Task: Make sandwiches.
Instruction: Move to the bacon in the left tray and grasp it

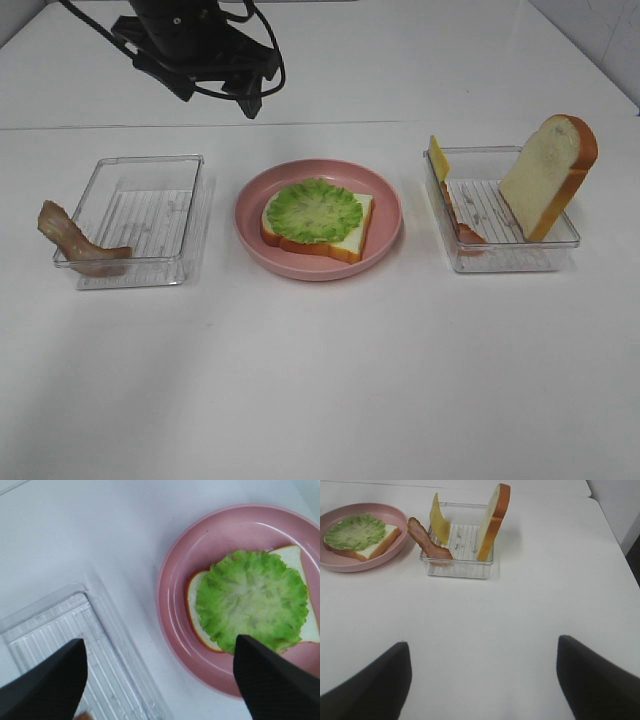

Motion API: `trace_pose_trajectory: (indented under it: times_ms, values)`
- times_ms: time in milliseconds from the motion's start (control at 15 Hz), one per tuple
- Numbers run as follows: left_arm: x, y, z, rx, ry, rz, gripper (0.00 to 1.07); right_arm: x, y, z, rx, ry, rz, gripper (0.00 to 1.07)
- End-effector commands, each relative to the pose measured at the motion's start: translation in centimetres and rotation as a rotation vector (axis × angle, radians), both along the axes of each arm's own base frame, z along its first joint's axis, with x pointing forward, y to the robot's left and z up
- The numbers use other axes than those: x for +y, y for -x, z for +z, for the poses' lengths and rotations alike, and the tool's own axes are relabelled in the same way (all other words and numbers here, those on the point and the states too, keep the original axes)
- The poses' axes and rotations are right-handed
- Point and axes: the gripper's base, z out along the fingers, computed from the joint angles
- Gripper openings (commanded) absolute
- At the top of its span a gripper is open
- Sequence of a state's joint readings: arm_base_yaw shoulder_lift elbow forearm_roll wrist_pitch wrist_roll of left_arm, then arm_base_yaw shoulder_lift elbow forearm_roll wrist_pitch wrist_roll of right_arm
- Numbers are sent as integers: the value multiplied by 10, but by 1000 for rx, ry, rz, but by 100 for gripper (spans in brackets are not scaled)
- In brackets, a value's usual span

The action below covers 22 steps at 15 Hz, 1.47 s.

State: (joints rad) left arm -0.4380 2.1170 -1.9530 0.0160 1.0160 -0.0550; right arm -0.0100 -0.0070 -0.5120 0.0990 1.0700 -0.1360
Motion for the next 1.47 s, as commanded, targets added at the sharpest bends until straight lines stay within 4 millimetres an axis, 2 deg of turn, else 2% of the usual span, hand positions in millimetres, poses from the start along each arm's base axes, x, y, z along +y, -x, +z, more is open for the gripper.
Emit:
trace_pose_trajectory:
  times_ms: [67,133,267,533,667,1000,1067,1333,1467]
  values:
    - [9,14,21,29,-40,32,76,0,1,-1,-16,8,-2,76]
    - [10,15,22,32,-50,40,76,0,1,-1,-16,8,-2,76]
    - [27,23,21,116,-206,121,76,0,1,-1,-16,8,-2,76]
    - [24,25,21,134,-170,119,76,0,1,-1,-16,8,-2,76]
    - [30,27,25,141,-157,132,76,0,1,-1,-16,8,-2,76]
    - [95,42,-8,337,-140,268,76,0,1,-1,-16,8,-2,76]
    - [120,47,-24,403,-161,322,76,0,1,-1,-16,8,-2,76]
    - [147,49,-45,431,-175,377,76,0,1,-1,-16,8,-2,76]
    - [150,48,-50,408,-173,379,76,0,1,-1,-16,8,-2,76]
